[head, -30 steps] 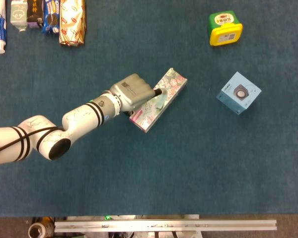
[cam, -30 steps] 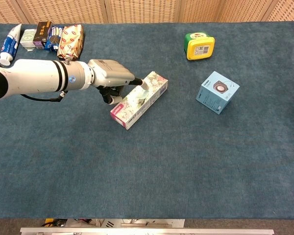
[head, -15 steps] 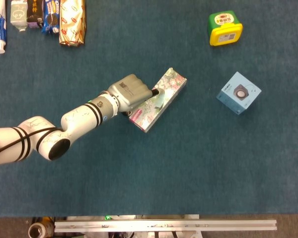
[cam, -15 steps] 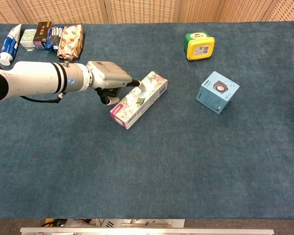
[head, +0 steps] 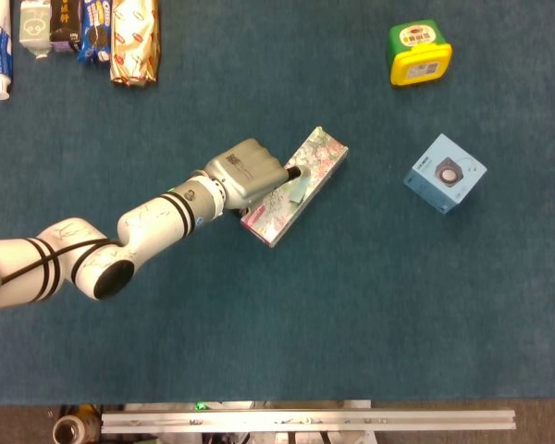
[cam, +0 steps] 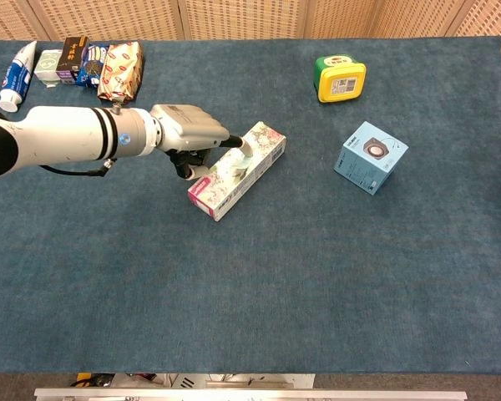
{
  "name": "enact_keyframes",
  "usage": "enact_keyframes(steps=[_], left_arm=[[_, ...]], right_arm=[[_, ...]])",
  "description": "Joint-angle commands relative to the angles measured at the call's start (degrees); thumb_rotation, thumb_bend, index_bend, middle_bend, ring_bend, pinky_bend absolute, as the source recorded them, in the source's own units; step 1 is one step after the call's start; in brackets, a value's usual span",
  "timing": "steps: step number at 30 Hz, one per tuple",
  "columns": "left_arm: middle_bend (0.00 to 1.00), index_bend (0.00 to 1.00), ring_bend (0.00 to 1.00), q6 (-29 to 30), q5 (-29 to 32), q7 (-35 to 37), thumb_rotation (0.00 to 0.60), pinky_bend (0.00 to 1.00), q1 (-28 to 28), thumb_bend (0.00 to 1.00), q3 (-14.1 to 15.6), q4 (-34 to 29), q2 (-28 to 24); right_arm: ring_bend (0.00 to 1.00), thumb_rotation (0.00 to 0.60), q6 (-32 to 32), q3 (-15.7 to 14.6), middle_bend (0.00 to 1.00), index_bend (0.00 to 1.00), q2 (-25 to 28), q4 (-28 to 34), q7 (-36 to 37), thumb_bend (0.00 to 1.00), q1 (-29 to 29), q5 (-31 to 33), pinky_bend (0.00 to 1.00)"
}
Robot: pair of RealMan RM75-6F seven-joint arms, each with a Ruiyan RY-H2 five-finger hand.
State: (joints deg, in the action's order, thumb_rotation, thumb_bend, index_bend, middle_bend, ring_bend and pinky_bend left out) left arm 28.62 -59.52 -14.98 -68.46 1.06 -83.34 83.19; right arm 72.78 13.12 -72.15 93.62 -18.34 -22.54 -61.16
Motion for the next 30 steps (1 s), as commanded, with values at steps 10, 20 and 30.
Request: enact_keyframes(steps=[10,20,30], left_arm=[[0.97,0.10,1.00,1.9,1.0,0.4,0.600,0.94,0.6,0.80,-0.8,-0.7,-1.0],[0.85,0.07,0.92,12.4,-2.8,4.7,0.600,0.86,7.8,0.78,-2.0,-4.1,-5.8],[0.54,0.05,0.58,24.9,-1.9,6.9,0.600,0.68,20.1,0.51,0.4,-7.0,-12.9]], right_arm=[[1.00,0.600,0.2,0.1,0.92,0.42,0.0,-0.1,0.3,0.70,0.1,-0.3,1.00],[1.00,0.600,1.3,0.0,0.88,0.40,1.4,0.9,1.5,0.59,1.2,-1.5,1.00],[0.75,0.600,2.8,-0.7,0.62,0.30,2.8,2.1,2.8,0.27,2.7,-3.1,0.95]])
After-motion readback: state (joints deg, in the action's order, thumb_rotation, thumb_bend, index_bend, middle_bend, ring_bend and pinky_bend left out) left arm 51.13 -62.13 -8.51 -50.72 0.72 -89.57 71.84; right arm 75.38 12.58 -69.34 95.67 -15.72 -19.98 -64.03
